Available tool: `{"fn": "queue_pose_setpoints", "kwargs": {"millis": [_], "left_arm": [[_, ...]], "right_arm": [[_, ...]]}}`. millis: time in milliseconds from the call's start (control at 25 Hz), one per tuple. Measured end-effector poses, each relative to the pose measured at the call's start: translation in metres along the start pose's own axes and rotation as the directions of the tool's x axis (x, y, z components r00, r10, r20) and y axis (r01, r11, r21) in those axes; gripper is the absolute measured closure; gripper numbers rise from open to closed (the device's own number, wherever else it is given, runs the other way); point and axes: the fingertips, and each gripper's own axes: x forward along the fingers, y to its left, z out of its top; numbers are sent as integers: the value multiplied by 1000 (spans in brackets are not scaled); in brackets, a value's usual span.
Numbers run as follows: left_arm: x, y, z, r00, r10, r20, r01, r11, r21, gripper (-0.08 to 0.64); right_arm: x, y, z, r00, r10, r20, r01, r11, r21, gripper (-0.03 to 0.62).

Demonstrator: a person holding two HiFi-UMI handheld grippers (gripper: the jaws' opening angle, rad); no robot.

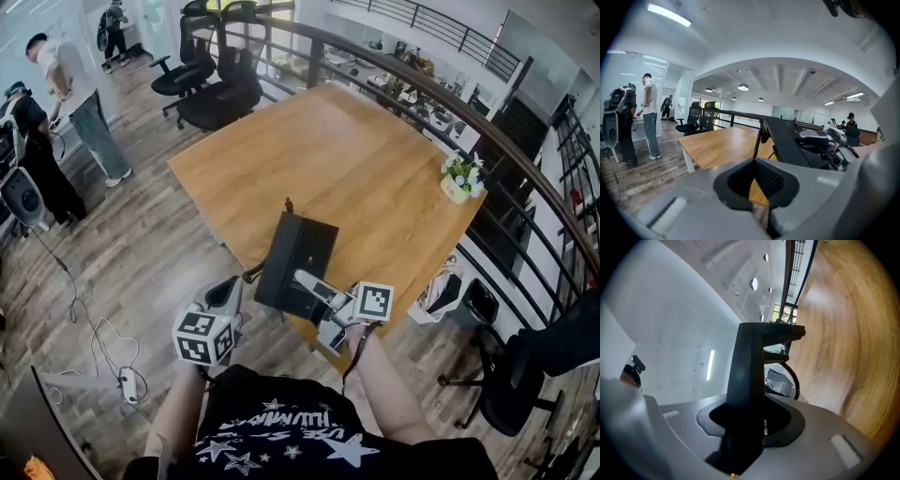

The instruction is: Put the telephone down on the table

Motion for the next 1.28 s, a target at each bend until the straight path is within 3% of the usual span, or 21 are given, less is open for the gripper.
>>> {"fn": "queue_pose_setpoints", "kwargs": {"millis": [200, 400, 640, 880, 1280], "left_arm": [[12, 8, 1, 1000, -9, -19, 9, 1000, -2, 558], [41, 26, 5, 998, -46, -38, 46, 999, -3, 558], [98, 41, 40, 988, -151, -43, 153, 987, 40, 558], [150, 67, 82, 971, -236, -39, 238, 970, 58, 558], [240, 96, 130, 923, -377, -80, 384, 918, 103, 558]], "right_arm": [[8, -4, 8, 1000, 17, -2, -17, 1000, -18, 428], [22, -19, 21, 999, -21, 27, 22, 1000, -23, 428], [36, -39, 58, 992, -82, 99, 84, 996, -18, 428], [61, -47, 105, 971, -98, 217, 104, 995, -15, 428], [85, -71, 176, 910, -155, 385, 168, 986, 1, 428]]}}
